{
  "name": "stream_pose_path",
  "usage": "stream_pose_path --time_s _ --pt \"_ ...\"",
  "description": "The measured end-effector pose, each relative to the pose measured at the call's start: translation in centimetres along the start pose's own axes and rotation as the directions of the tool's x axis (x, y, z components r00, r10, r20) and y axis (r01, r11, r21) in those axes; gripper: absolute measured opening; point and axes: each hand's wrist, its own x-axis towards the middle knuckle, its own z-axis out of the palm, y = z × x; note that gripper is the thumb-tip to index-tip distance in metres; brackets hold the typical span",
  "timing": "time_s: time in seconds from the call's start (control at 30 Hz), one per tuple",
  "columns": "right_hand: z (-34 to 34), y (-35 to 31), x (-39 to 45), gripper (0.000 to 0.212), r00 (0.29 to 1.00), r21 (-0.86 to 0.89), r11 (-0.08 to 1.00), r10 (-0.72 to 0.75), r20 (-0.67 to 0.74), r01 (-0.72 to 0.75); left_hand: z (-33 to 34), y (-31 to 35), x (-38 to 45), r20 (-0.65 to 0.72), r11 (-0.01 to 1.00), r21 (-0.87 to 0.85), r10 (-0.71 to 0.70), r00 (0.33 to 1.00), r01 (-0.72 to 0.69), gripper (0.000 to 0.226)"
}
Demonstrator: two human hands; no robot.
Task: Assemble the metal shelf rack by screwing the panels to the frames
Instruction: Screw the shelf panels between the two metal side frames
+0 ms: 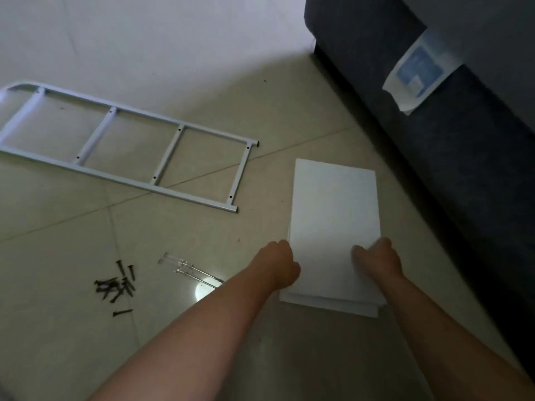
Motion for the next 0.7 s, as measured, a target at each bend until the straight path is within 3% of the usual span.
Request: stream_pose_path --time_s 0.13,0.3,0.4,0.53,0.7 --pt "1.1 -0.3 0.5 0.054 0.991 0.055 0.997 0.054 -0.119 -0.048 1.4 1.2 1.8 0.014 0.990 -0.125 -0.067 0.998 0.068 0.043" --pt "1.8 -0.9 0.0 0.046 0.978 0.091 0.993 0.094 -0.185 -0.078 2.0 1.4 2.6 -0.120 0.985 -0.148 -0.110 0.987 0.092 0.030" --pt "2.1 -1.1 -0.7 0.046 0.976 0.131 0.988 0.111 -0.188 -0.087 1.8 0.3 2.8 -0.170 0.981 -0.153 -0.146 0.975 0.120 0.014" --pt "3.0 -1.0 -2.3 0.045 0.985 0.108 0.992 0.088 -0.148 -0.072 2.0 -1.6 2.3 -0.218 0.981 -0.092 -0.187 0.958 0.171 0.024" --pt "3.3 -0.4 -3.3 0.048 0.990 0.170 0.985 0.058 -0.126 -0.037 1.5 -3.2 1.2 -0.246 0.981 -0.155 -0.152 0.957 0.116 0.013"
